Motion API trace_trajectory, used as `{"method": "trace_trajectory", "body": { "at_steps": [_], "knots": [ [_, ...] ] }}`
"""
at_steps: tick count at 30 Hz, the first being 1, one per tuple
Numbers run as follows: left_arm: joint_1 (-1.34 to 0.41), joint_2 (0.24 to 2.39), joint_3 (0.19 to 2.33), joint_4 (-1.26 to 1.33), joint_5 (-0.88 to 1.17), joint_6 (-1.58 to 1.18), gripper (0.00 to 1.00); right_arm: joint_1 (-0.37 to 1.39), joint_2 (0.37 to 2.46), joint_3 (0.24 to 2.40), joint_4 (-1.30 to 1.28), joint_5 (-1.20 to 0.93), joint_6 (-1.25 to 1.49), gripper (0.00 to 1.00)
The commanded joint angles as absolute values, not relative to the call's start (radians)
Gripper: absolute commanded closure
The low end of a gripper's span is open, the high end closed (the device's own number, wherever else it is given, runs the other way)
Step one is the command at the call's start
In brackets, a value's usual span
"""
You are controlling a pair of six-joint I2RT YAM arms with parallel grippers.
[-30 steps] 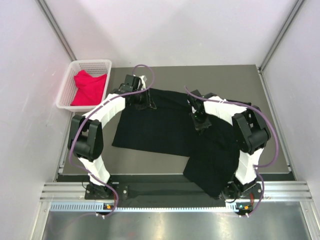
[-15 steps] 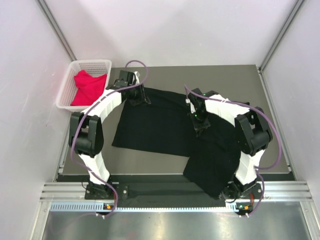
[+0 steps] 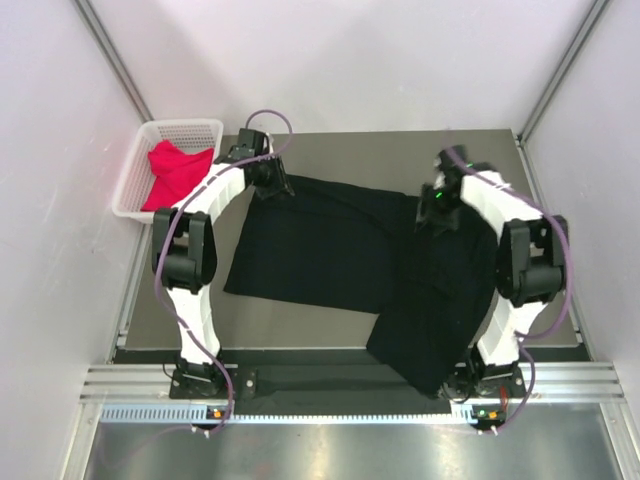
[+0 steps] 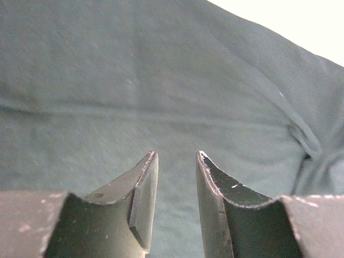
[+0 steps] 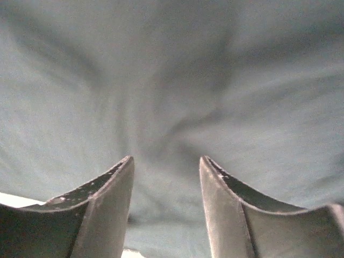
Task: Fold and stack the t-shirts
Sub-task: Fold the tshirt
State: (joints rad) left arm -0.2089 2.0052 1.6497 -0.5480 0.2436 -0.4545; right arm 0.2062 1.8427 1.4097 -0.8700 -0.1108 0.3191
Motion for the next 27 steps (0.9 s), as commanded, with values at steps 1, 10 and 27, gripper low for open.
{"method": "trace_trajectory", "body": {
  "at_steps": [1,10,27],
  "knots": [
    [-0.198,2.064,1.715,-0.514,0.200,-0.408,0.61,0.060,1.779,1.474,-0.724,-0.126,0.458,0.45],
    [-0.163,2.210,1.818,-0.515,0.173,-0.448,0.64,-0.279,1.859,1.517,-0.661,-0.091,0.509,0.43],
    [-0.120,2.331,1.890,-0.666,0.123,-0.477,0.66,-0.341,2.054,1.598,-0.549,-0.136,0.468,0.49]
  ]
}}
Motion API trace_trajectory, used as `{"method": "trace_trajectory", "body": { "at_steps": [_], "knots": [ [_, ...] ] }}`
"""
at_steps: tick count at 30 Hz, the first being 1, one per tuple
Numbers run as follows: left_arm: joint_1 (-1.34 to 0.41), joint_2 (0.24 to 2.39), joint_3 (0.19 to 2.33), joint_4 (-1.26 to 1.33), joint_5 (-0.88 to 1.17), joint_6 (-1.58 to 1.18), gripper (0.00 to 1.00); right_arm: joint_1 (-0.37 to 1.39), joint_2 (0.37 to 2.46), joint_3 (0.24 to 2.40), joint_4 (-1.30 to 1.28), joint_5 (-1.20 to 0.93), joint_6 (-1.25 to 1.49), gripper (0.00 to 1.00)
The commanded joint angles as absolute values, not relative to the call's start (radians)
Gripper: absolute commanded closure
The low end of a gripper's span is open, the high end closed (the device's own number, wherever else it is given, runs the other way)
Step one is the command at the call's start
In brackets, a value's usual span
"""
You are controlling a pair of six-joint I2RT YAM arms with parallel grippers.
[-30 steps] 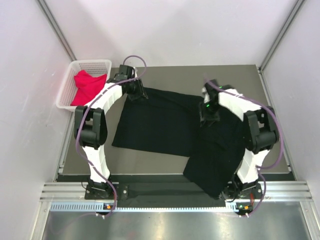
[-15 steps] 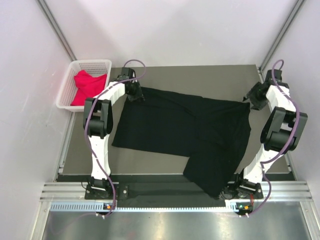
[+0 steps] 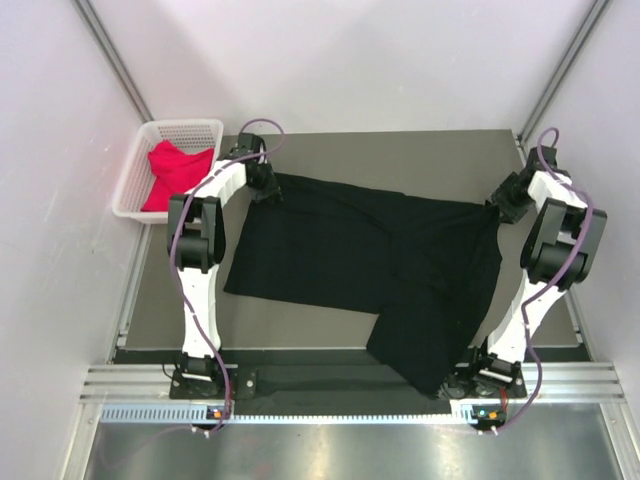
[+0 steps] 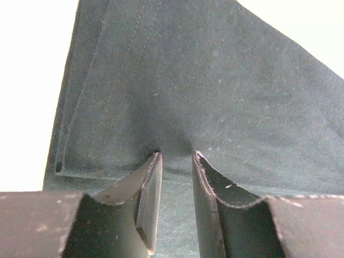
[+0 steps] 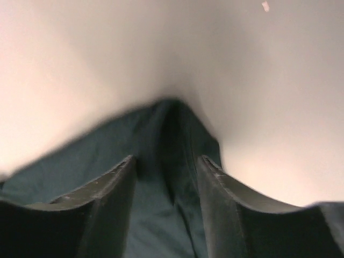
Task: Fold and stack the t-shirts
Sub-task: Fold the tshirt
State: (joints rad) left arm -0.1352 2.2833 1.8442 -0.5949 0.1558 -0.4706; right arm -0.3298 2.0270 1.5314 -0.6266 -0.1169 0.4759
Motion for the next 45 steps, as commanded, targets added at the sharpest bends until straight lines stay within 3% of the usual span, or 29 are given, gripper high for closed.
{"method": "trace_trajectory", "body": {
  "at_steps": [1,6,8,12,27,37,45],
  "knots": [
    [-0.117,2.339,1.897,-0.676,0.118,-0.479,0.66,-0.339,2.063,1.606,-0.542,-0.140,0.468,0.52],
    [-0.098,2.390,1.956,-0.761,0.092,-0.480,0.66,-0.342,2.127,1.693,-0.535,-0.118,0.454,0.72],
    [-0.092,2.407,1.970,-0.785,0.083,-0.474,0.66,-0.347,2.149,1.724,-0.528,-0.085,0.439,0.90],
    [-0.081,2.448,2.020,-0.847,0.071,-0.451,0.66,-0.367,2.186,1.762,-0.502,-0.066,0.417,1.00],
    [-0.060,2.418,2.013,-0.830,0.127,-0.407,0.66,-0.371,2.321,1.939,-0.489,-0.121,0.397,1.00],
    [-0.071,2.346,1.951,-0.697,0.262,-0.442,0.63,-0.327,2.459,2.130,-0.312,-0.189,0.471,0.99],
    [-0.086,2.211,1.899,-0.515,0.321,-0.495,0.50,-0.304,2.539,2.266,-0.216,-0.166,0.522,0.98]
  ]
}}
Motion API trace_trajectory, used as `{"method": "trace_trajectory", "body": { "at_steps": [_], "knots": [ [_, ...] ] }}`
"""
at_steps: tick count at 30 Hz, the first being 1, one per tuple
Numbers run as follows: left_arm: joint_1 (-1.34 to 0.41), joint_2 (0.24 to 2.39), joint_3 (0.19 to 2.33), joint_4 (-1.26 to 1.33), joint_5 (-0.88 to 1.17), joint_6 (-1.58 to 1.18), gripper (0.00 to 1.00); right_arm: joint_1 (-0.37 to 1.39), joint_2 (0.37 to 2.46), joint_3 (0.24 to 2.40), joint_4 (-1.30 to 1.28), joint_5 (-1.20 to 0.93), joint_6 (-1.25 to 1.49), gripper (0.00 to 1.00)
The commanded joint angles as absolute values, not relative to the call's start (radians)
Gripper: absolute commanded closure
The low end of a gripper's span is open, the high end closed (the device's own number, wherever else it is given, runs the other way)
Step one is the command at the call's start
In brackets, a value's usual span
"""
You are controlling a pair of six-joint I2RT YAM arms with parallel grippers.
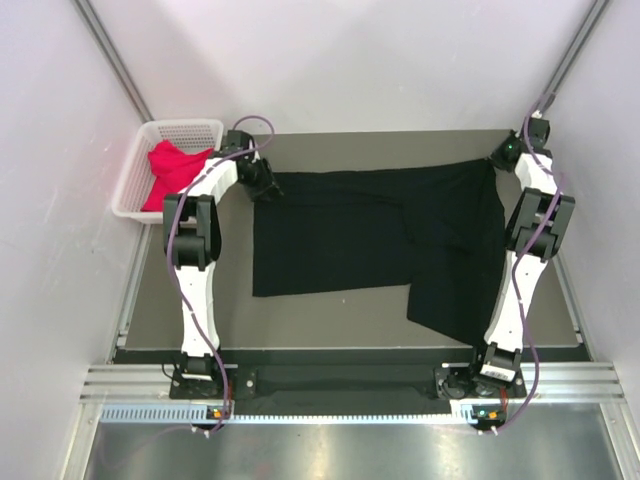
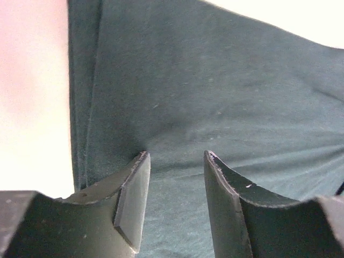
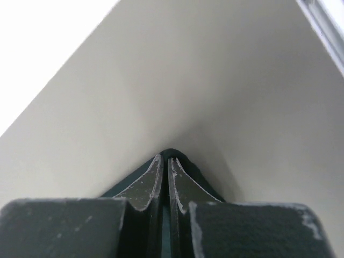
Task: Fold and stack the t-shirts
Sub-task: Fold the tshirt
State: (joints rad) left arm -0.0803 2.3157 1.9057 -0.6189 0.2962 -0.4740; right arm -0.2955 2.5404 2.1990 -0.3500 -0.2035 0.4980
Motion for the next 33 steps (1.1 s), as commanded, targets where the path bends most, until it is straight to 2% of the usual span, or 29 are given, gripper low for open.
{"method": "trace_trajectory", "body": {
  "at_steps": [1,6,10,16,21,26,30,33],
  "knots": [
    [-0.087,2.201,1.898,-0.509,0.318,-0.500,0.50,-0.302,2.536,2.264,-0.218,-0.164,0.520,0.98],
    [-0.089,2.140,1.855,-0.404,0.258,-0.444,0.50,-0.301,2.502,2.217,-0.202,-0.166,0.491,0.97],
    [-0.089,2.186,1.893,-0.318,0.158,-0.341,0.51,-0.301,2.479,2.183,-0.187,-0.181,0.492,0.97],
    [-0.086,2.440,2.274,-0.498,0.040,-0.186,0.52,-0.299,2.430,2.097,-0.160,-0.195,0.480,0.95],
    [-0.086,2.464,2.237,-0.453,-0.021,-0.192,0.49,-0.298,2.413,2.059,-0.140,-0.207,0.485,0.95],
    [-0.086,2.491,2.223,-0.489,-0.015,-0.236,0.50,-0.298,2.422,2.052,-0.135,-0.215,0.494,0.95],
    [-0.086,2.499,2.194,-0.485,-0.005,-0.276,0.55,-0.296,2.430,2.052,-0.127,-0.216,0.502,0.95],
    [-0.086,2.514,2.200,-0.492,0.031,-0.296,0.63,-0.296,2.437,2.052,-0.127,-0.215,0.503,0.95]
  ]
}}
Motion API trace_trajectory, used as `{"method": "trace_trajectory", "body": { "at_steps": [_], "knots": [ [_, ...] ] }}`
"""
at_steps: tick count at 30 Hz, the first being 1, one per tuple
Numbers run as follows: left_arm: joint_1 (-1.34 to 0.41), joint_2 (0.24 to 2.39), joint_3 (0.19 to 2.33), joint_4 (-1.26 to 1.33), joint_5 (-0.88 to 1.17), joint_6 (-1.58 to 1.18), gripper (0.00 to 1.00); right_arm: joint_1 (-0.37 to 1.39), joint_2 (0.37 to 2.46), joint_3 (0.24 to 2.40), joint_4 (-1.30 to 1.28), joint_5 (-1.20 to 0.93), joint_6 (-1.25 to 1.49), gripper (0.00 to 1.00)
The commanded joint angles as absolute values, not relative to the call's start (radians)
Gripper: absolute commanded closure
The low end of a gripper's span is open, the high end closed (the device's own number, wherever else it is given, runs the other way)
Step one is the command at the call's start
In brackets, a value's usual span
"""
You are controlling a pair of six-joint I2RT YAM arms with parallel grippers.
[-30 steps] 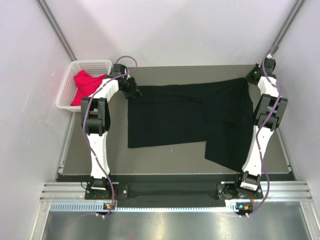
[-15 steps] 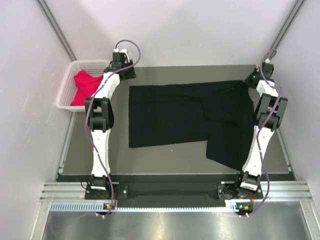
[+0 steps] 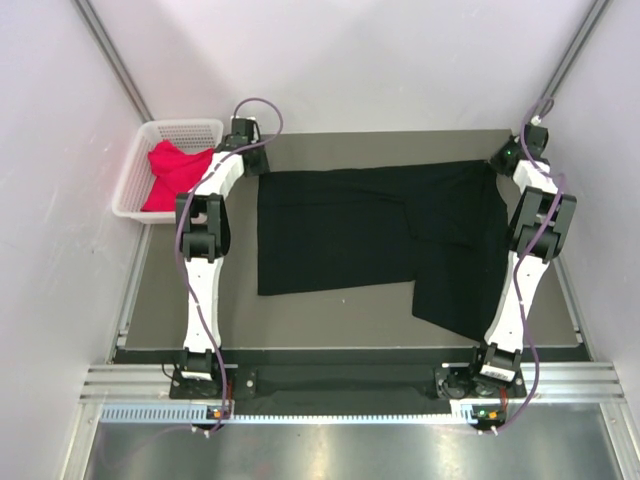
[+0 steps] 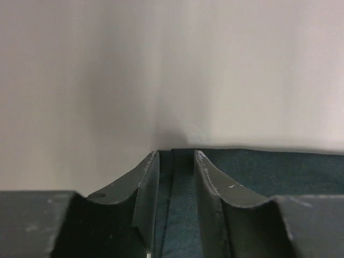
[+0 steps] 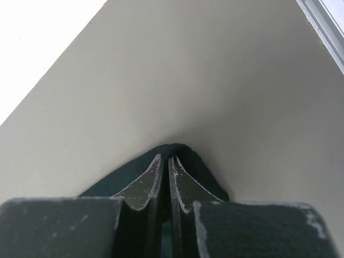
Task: Fold and stack the t-shirts
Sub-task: Fold the tshirt
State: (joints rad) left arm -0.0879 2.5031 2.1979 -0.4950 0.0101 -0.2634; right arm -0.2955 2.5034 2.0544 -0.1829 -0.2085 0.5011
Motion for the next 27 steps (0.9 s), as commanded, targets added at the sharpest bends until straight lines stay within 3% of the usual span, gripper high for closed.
{"method": "trace_trajectory", "body": {
  "at_steps": [1,7,8,12,27],
  "knots": [
    [-0.086,2.517,2.201,-0.495,0.035,-0.308,0.63,-0.296,2.437,2.052,-0.127,-0.210,0.503,0.95],
    [-0.086,2.542,2.203,-0.492,0.031,-0.319,0.73,-0.298,2.448,2.049,-0.124,-0.209,0.522,0.95],
    [-0.086,2.548,2.212,-0.495,0.023,-0.316,0.83,-0.296,2.451,2.049,-0.121,-0.209,0.523,0.95],
    [-0.080,2.556,2.233,-0.462,-0.072,-0.313,1.00,-0.296,2.462,2.043,-0.095,-0.209,0.543,0.95],
    [-0.031,2.631,2.368,-0.213,-0.106,-0.313,1.00,-0.290,2.559,2.101,0.143,-0.268,0.765,0.96]
  ]
}}
